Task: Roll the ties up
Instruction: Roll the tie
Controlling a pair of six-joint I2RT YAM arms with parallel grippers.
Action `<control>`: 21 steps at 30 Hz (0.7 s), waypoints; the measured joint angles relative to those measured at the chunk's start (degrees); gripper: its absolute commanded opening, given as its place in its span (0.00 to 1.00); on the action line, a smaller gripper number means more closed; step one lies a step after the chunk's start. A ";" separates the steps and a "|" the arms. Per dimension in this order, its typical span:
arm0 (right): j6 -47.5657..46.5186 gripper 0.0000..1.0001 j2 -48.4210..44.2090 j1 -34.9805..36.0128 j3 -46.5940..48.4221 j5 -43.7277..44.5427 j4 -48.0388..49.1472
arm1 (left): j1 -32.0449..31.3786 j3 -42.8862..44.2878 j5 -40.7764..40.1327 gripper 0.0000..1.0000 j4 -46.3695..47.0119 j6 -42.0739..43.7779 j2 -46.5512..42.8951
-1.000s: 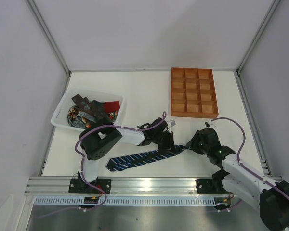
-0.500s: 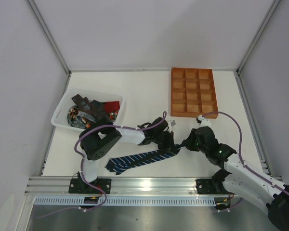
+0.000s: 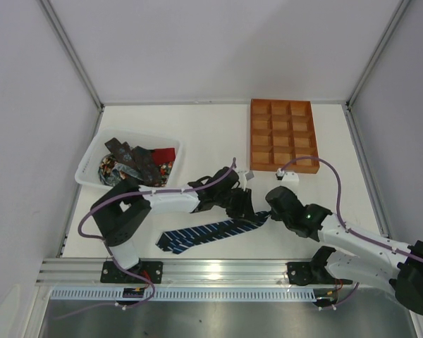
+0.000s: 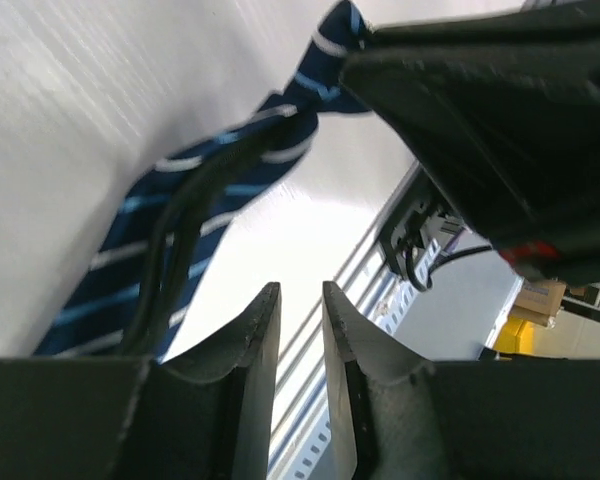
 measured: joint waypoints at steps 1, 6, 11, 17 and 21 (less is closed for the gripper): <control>0.31 0.00 0.02 0.04 0.04 0.74 -0.37 | 0.00 -0.48 -0.04 0.30 -0.15 0.39 -1.14; 2.01 0.00 0.79 0.31 0.94 3.54 -2.58 | 0.26 -4.48 -0.85 0.34 -0.92 0.68 -6.08; 3.28 0.00 4.74 2.91 2.21 6.23 -3.76 | 1.25 -6.84 -1.29 0.27 -1.62 0.44 -7.10; 4.39 0.00 6.95 4.81 4.15 8.13 -5.40 | 1.60 -8.83 -3.48 0.32 -3.72 0.74 -8.81; 4.66 0.00 6.93 4.87 4.17 8.52 -5.68 | 2.10 -11.96 -9.88 0.47 -11.15 1.64 -15.82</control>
